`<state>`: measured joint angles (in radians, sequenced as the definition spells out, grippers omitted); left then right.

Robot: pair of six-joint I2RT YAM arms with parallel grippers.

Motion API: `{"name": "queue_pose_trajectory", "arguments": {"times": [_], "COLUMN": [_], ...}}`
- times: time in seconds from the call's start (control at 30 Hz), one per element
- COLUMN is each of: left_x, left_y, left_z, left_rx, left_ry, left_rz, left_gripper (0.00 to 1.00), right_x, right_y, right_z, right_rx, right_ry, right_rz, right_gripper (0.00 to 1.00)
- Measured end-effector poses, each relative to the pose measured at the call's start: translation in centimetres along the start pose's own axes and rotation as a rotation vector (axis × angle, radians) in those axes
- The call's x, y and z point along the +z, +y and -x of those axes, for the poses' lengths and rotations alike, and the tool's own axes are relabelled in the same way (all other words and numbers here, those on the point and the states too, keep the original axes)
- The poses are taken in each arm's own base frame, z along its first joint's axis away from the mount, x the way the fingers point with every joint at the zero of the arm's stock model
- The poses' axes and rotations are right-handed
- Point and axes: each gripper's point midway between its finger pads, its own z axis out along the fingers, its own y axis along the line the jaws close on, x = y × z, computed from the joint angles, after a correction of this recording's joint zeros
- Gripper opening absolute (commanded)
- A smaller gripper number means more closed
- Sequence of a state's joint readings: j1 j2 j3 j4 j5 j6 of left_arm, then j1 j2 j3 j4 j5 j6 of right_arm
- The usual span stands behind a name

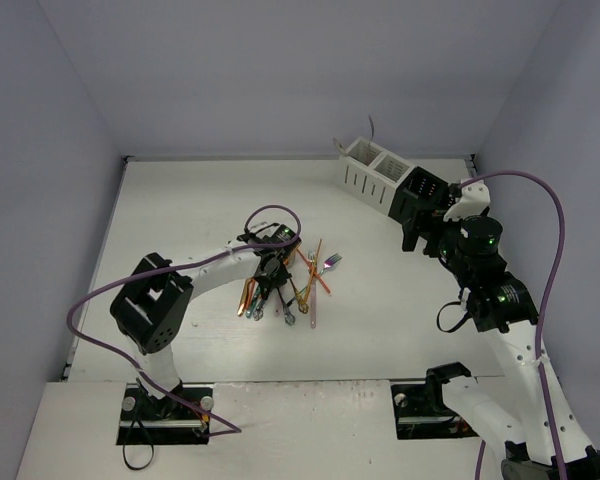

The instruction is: Sort the eating utensils into containers

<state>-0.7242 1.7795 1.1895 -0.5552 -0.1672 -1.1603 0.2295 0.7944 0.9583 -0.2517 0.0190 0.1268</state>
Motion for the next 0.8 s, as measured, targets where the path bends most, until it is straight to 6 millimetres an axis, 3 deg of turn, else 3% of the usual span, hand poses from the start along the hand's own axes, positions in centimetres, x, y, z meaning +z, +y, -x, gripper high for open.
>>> {"name": "queue_pose_trajectory", "arguments": {"times": [0.3, 0.5, 0.8], "left_x": [-0.5, -2.4, -6.0], "left_y": [1.5, 1.9, 2.2], "left_z": [0.2, 1.5, 4.1], "left_rx": [0.045, 0.104, 0.2], "left_ry": [-0.02, -0.076, -0.195], "left_rz": [0.034, 0.019, -0.034], "left_gripper": [0.0, 0.0, 0.0], "right_x": [0.0, 0.3, 0.9], "right_y": [0.1, 0.8, 4.5], "right_z": [-0.1, -0.4, 1.2], "right_rx": [0.0, -0.001, 0.006], "right_ry": [0.004, 0.021, 0.054], "right_rz": [0.004, 0.043, 0.227], "right_gripper": [0.9, 0.9, 0.9]}}
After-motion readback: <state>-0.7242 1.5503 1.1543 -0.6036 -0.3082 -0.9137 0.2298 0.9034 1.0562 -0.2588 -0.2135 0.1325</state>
